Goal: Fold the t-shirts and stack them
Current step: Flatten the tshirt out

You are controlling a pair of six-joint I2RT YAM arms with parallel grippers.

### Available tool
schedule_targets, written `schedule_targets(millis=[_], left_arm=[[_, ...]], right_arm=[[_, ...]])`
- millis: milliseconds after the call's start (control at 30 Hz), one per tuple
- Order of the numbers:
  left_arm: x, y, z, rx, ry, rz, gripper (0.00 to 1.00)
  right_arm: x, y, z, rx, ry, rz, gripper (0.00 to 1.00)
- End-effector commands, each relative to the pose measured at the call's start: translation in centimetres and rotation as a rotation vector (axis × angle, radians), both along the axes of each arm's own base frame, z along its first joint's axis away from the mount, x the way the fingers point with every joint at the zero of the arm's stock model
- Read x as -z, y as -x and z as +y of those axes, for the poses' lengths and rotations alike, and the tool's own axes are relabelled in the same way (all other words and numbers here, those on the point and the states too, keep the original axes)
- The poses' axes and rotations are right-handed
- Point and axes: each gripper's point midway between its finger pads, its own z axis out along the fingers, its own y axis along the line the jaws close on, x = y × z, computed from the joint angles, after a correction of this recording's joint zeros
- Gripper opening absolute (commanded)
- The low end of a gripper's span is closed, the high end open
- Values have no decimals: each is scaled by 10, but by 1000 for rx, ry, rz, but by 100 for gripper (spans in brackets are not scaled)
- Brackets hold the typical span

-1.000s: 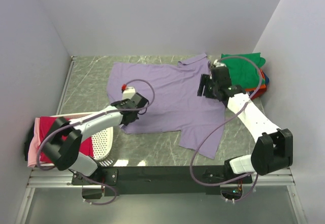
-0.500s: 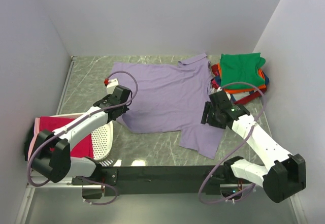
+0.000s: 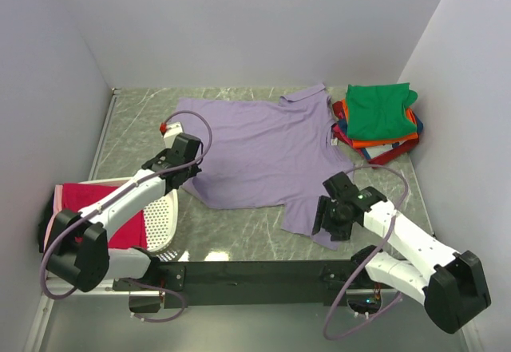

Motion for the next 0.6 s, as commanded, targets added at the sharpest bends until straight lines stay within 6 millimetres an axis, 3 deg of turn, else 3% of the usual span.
schedule_targets(millis=[0, 133, 267, 567], left_arm=[[-16, -5, -6, 32, 42, -61, 1], [-17, -5, -9, 40, 54, -64, 1], [-15, -4, -9, 45, 58, -62, 0], [-23, -3, -13, 58, 84, -78, 1]], right_arm=[[4, 11, 8, 65, -49, 23, 66], [12, 26, -3, 112, -6, 42, 65], [13, 28, -12, 172, 27, 18, 64], [12, 11, -21, 278, 74, -68, 63]])
